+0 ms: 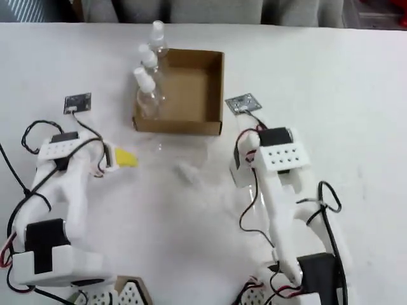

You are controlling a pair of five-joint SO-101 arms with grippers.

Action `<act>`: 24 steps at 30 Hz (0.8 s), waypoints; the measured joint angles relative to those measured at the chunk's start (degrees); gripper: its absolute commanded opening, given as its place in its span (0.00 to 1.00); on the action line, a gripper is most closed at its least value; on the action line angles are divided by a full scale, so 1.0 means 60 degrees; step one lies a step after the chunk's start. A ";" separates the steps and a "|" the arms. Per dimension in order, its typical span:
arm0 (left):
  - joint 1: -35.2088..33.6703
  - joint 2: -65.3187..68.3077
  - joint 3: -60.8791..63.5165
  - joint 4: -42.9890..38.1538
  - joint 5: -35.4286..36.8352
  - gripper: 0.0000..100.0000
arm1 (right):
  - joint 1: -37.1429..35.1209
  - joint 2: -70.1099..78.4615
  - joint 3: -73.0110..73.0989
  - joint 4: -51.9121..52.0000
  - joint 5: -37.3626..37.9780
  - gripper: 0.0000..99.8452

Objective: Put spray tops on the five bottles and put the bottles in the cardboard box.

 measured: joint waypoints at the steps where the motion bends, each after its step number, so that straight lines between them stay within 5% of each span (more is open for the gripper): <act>1: 0.0000 0.0000 0.0000 0.0000 0.0000 0.40 | 0.0000 -0.0015 0.0132 -0.0147 0.0000 0.23; 24: -0.0015 0.0000 0.0000 0.0000 0.0000 0.40 | 0.0000 0.1319 0.0718 -0.1158 -0.0249 0.29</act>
